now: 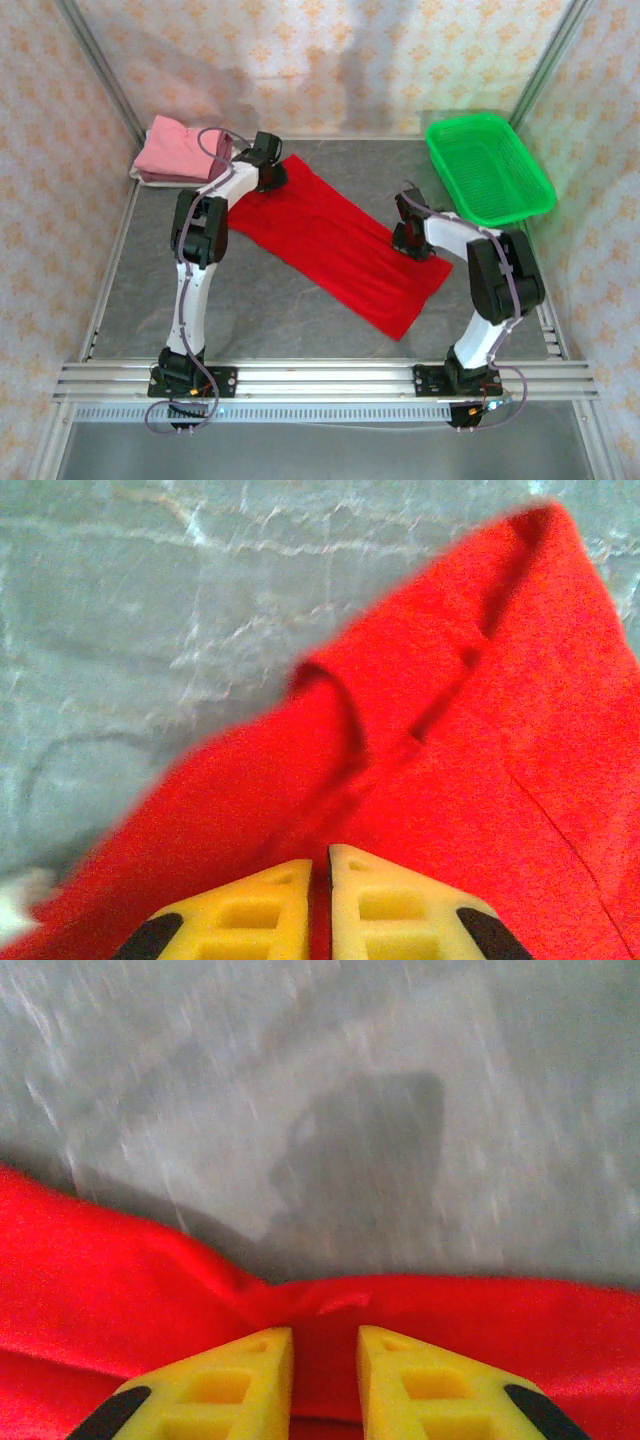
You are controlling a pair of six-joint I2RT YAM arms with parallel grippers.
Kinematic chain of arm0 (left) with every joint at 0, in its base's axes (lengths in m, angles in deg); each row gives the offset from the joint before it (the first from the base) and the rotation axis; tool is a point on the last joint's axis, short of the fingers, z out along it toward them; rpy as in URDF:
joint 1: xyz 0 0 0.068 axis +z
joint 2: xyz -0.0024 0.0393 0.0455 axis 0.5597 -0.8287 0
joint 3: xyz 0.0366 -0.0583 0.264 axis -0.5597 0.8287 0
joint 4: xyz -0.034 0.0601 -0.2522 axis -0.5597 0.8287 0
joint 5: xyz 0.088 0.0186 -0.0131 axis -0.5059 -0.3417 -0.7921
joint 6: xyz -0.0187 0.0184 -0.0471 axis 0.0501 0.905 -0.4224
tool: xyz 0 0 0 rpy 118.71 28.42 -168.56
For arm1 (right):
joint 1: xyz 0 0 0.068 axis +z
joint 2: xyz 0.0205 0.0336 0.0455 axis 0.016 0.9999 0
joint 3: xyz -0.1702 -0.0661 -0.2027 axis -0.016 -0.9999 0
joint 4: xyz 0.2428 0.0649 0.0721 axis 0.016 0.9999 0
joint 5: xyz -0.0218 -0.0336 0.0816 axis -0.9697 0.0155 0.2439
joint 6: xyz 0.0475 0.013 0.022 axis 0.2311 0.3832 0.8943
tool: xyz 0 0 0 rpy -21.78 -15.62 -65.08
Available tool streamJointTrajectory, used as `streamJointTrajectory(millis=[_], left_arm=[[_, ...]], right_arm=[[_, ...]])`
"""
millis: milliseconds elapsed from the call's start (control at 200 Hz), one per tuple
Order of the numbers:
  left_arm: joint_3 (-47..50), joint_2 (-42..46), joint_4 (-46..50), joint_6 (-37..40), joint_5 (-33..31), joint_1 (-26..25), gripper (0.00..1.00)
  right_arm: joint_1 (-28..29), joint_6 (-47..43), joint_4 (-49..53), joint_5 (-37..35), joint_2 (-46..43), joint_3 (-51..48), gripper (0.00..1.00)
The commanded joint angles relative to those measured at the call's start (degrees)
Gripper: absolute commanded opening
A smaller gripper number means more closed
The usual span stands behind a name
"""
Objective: Fold and stack the t-shirts
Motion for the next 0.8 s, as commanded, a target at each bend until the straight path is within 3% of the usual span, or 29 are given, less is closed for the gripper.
streamJointTrajectory(millis=[0, 165, 330, 495, 796], left_arm=[[-2.6, 1.3, 4.2, 1.6, -2.0, 0.7, 0.12], [9.6, 12.2, -2.8, 0.0, -0.9, 0.5, 0.14], [25.9, 21.9, -9.0, -4.1, 0.4, 0.2, 0.18], [34.1, 22.9, -10.9, -8.9, 0.8, 0.3, 0.17], [36.6, 19.7, -15.5, -13.6, 5.1, -0.1, 0.15]], right_arm=[[0.6, 6.8, 0.6, 1.0, -6.4, -2.9, 0.27], [0.6, 2.3, -1.5, -0.1, -10.2, 0.4, 0.37], [3.0, -7.1, 0.1, 4.5, -0.8, 12.3, 0.34], [6.2, -8.3, -0.6, 4.7, 7.5, 22.1, 0.23], [6.7, -7.8, -1.7, 6.4, 11.5, 29.2, 0.23]])
